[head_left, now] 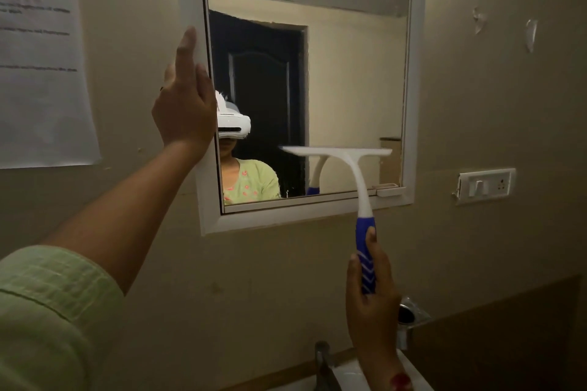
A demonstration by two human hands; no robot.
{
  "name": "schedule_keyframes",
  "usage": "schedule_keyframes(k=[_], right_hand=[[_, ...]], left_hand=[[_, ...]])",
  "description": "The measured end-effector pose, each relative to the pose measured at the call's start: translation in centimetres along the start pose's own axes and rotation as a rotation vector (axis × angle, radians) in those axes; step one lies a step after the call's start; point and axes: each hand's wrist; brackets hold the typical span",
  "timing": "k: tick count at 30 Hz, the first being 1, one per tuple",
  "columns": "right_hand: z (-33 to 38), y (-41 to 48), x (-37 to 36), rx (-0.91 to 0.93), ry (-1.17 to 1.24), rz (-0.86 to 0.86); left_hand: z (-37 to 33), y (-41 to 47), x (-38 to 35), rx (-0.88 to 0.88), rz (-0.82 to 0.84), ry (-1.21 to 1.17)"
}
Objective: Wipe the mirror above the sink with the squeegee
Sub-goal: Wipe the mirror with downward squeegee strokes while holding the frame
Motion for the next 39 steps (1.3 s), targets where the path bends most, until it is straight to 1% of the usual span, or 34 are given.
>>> schedule_keyframes(k=[4, 7, 9, 12, 15, 18, 21, 26, 34, 39], right_hand=[[-1.8, -2.9, 0.5, -0.051, 0.034, 0.001], [-0.7, -1.6, 0.5, -0.060, 0.113, 0.000], [0.3, -0.2, 0.5, -0.021, 0.140, 0.000], [0.3, 0.2, 0.8, 0.015, 0.105, -0.008], [-1.5, -1.7, 1.7, -0.005, 0.017, -0.016], [-2.8, -3.6, 2.7, -0.005, -0.055, 0.011], [-2.3, -2.8, 3.1, -0.017, -0.048, 0.039], [-1.1, -0.7, 3.1, 0.001, -0.018, 0.018], [-2.8, -3.2, 3.5, -0.036, -0.076, 0.052], [-1.8, -1.5, 3.2, 0.010, -0.060, 0.034]], left_hand=[[0.0, 0.1, 0.0, 0.003, 0.017, -0.004], [0.1, 0.0, 0.0, 0.003, 0.022, -0.008], [0.0, 0.0, 0.0, 0.011, 0.024, -0.012], [-0.1, -0.1, 0.1, 0.022, 0.035, -0.009], [-0.2, -0.1, 0.1, 0.036, 0.045, -0.013], [-0.1, -0.1, 0.0, 0.039, 0.054, -0.017], [-0.1, -0.2, 0.0, 0.039, 0.037, -0.018], [-0.2, 0.0, 0.0, 0.040, 0.036, 0.000], [-0.2, 0.0, 0.1, 0.025, 0.022, -0.010], [-0.1, -0.1, 0.0, 0.048, 0.032, -0.018]])
Point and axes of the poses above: each hand's wrist, its own y-axis towards the middle knuckle, its own x-axis out of the back of the hand, z = x × y, and after that the axes turned 8 degrees about -x, right-handed
